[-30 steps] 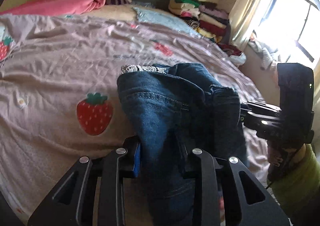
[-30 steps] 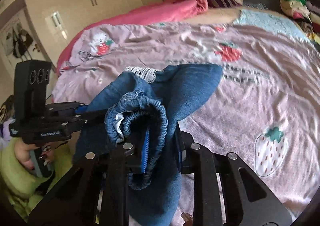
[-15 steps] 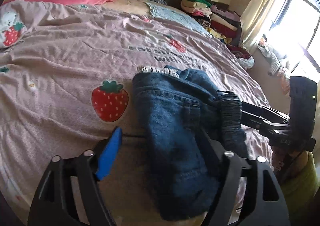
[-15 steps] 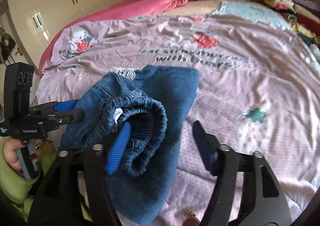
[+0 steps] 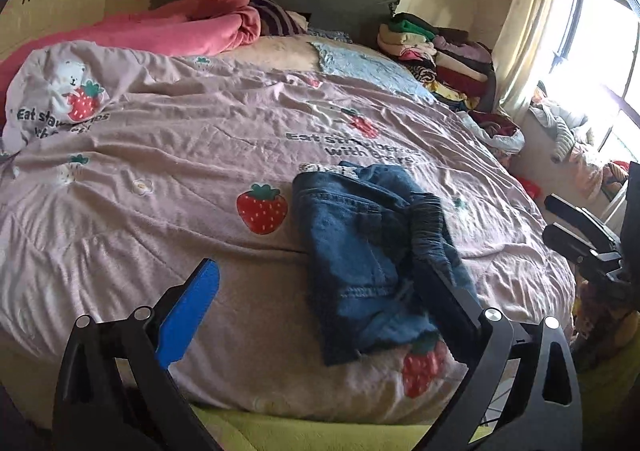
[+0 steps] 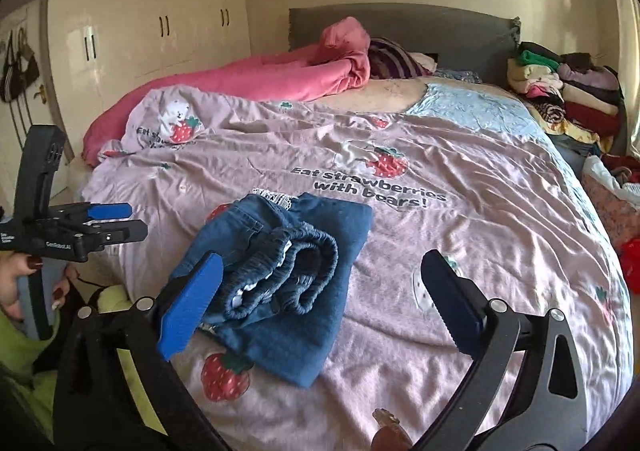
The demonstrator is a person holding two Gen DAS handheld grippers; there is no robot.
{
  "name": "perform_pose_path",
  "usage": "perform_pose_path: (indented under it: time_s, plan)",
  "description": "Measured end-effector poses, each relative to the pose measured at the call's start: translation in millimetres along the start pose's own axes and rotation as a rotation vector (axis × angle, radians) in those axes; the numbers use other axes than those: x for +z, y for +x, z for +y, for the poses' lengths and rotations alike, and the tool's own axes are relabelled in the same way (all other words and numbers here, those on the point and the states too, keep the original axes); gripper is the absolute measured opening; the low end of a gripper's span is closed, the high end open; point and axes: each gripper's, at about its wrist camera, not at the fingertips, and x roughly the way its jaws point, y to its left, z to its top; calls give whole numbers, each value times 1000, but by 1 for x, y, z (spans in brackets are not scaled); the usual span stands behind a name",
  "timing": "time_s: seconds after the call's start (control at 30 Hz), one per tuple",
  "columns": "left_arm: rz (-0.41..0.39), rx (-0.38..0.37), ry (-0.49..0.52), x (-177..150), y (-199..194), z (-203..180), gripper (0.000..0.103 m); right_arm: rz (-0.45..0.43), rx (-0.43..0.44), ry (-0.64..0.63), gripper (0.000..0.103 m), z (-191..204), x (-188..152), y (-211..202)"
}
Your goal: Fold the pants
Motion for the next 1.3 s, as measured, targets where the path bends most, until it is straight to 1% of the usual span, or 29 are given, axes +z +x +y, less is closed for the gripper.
perform_pose_path:
  time_s: [0.07, 0.2, 0.3, 0.5, 0.67, 1.3]
  plan:
    - [3, -2, -2, -3, -6, -4, 98, 16, -22, 15, 94, 0, -5, -3]
    - [45, -9, -3, -16, -11, -12, 98, 99, -37, 62, 94, 1, -19, 0]
    - [73, -4, -5, -27, -11, -16, 98, 116, -41, 59, 94, 6, -25, -2]
    - [82, 8, -15, -37, -12, -22, 98, 117, -44, 44, 94, 12, -25, -3]
    - [80, 25, -27, -36, -12, -21, 98, 120, -48, 49, 94, 11, -25, -4]
    - [93, 82, -8, -33, -14, -22, 98, 124, -60, 51, 94, 7, -25, -2]
